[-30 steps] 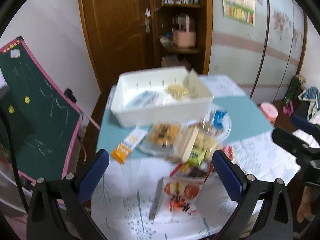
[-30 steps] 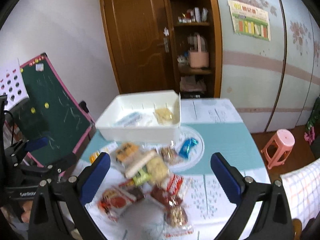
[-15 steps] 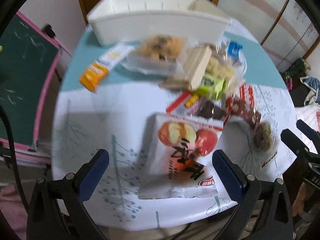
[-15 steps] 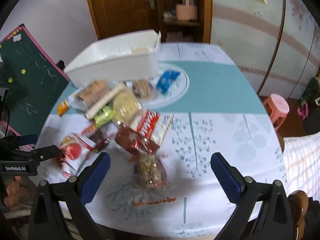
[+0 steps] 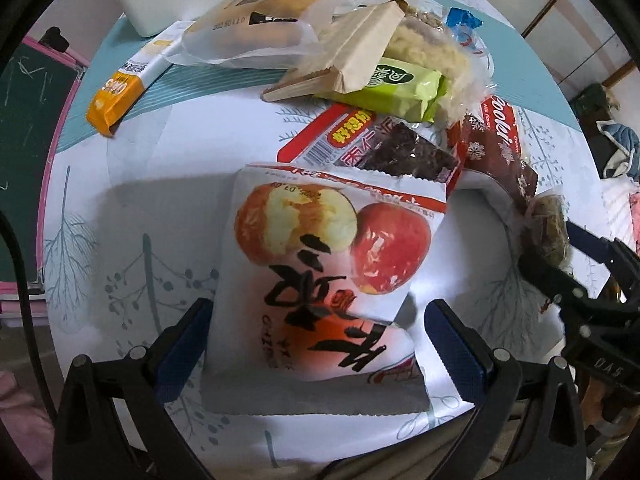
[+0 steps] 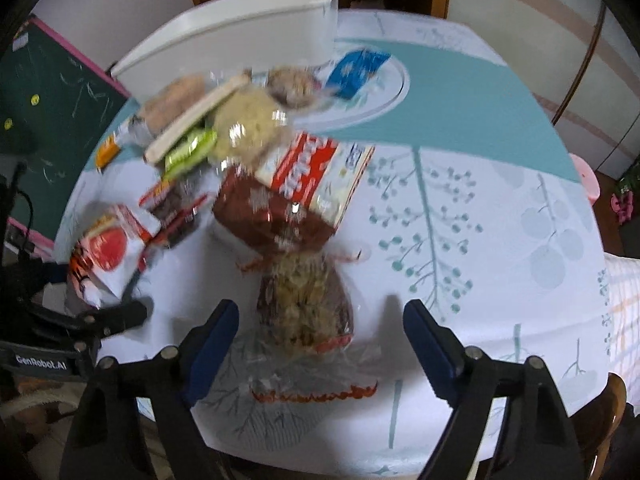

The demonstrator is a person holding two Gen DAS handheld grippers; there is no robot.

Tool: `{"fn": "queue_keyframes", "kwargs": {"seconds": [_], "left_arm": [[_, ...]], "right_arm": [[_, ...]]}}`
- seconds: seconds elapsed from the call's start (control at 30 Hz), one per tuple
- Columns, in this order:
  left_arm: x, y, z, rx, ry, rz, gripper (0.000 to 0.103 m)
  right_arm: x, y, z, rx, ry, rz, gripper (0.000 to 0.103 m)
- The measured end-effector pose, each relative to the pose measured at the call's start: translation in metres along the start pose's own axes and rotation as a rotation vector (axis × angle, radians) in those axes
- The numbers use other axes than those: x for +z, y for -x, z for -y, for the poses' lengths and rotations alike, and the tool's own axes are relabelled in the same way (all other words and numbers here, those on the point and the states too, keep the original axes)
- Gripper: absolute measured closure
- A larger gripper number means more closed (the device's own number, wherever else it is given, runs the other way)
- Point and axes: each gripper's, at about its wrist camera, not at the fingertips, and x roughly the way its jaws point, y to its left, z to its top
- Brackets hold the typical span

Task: Organize snacks
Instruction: 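Grasp the apple-printed bag with left gripper while right grasps the brown nut bag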

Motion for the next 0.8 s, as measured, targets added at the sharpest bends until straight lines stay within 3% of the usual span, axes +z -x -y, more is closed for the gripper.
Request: {"fn": "queue_keyframes", "kwargs": {"seconds": [0.1,0.23,0.3,0.37,0.5,0.63,0.8], "left_arm": [[0.004,-0.004,0.003,0.012,0.002,0.003,0.001],[0.009,0.0,0.002,0.076,0.0,0.022,0.02],[0.009,0.001,0.0,0.078,0.007,0.031,0.023],[0.009,0.003,-0.001,0.077,0.014,0.038,0.029],[0.009,0.012,-0.004,0.071,0.006,0.065,0.039],[0.006,0.032,-0.002,0.091,-0.006,0.148,0.04],[0.004,0.063,0.003,0.122,-0.03,0.284,0.041]], "right_arm": [[-0.002,-0.002,-0.003,-0.008,0.018,-0.007,0.025],[-0.003,-0.003,-0.008,-0.028,0.039,-0.012,0.026],[-0.004,-0.004,-0.01,-0.041,0.047,-0.013,0.027],[-0.006,-0.002,-0.011,-0.053,0.058,-0.007,0.038],[-0.008,0.004,-0.017,-0.058,0.07,0.009,0.044],[-0.007,0.013,-0.02,-0.078,0.083,0.045,0.052],[-0.012,0.022,-0.017,-0.091,0.102,0.105,0.052]]}}
